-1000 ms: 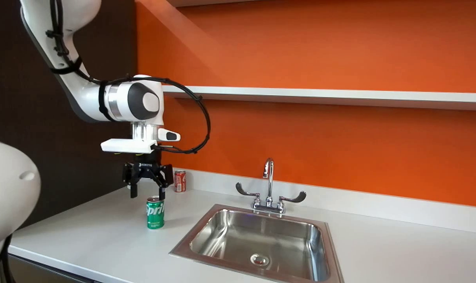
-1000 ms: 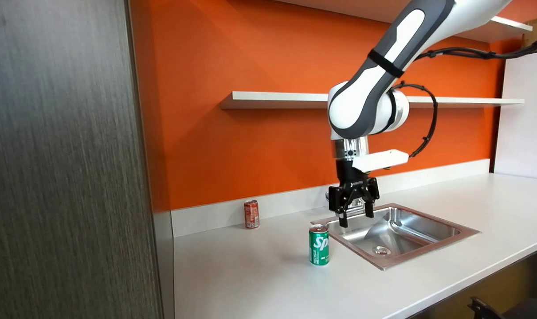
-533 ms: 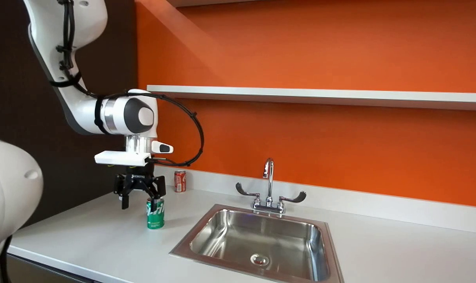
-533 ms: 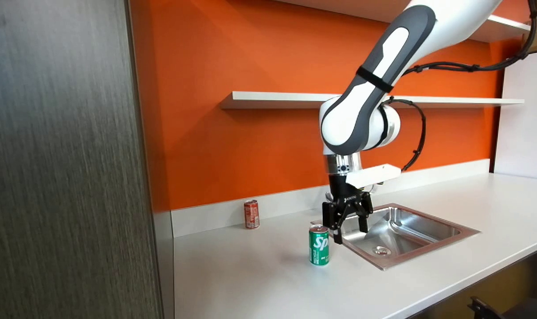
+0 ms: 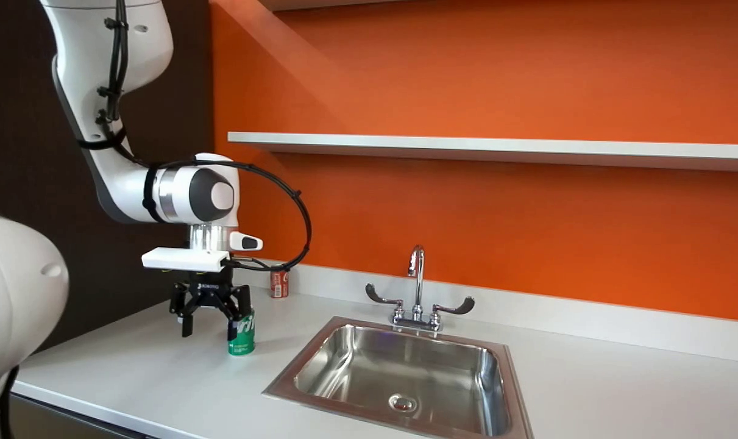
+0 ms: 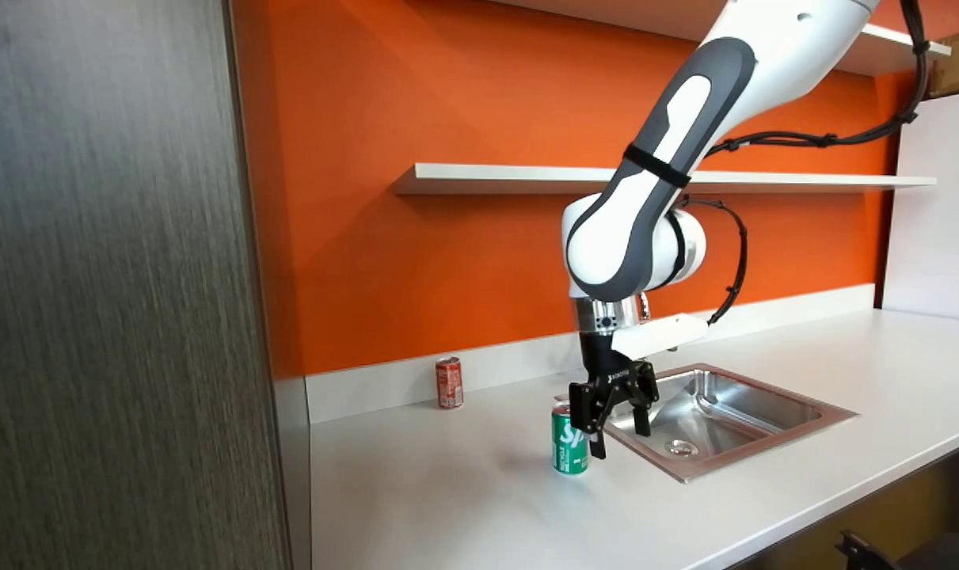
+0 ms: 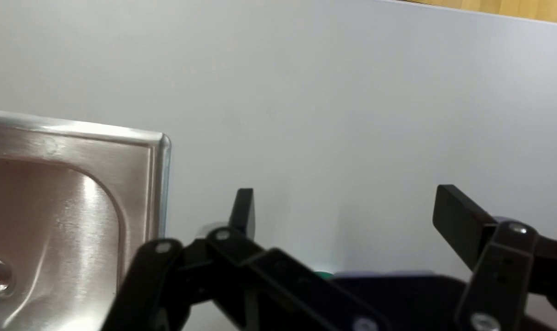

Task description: Put the Sprite can on the left side of the shelf

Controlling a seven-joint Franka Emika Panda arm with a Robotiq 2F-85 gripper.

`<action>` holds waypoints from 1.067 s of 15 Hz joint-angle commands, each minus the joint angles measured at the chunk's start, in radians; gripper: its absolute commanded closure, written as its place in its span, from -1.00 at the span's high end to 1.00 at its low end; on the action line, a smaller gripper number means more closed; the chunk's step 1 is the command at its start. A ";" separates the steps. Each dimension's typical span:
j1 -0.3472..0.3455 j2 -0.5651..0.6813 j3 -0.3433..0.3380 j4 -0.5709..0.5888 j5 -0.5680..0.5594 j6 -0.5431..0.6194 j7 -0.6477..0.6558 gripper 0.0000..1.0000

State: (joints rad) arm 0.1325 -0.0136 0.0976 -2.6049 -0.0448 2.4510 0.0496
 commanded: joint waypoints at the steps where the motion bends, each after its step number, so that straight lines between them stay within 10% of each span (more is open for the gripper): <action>1: -0.003 0.037 0.009 0.016 0.019 0.039 -0.023 1.00; 16: -0.009 0.090 -0.005 0.002 -0.009 0.271 0.019 1.00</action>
State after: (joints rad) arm 0.1323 0.0621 0.0929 -2.6038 -0.0449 2.6741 0.0513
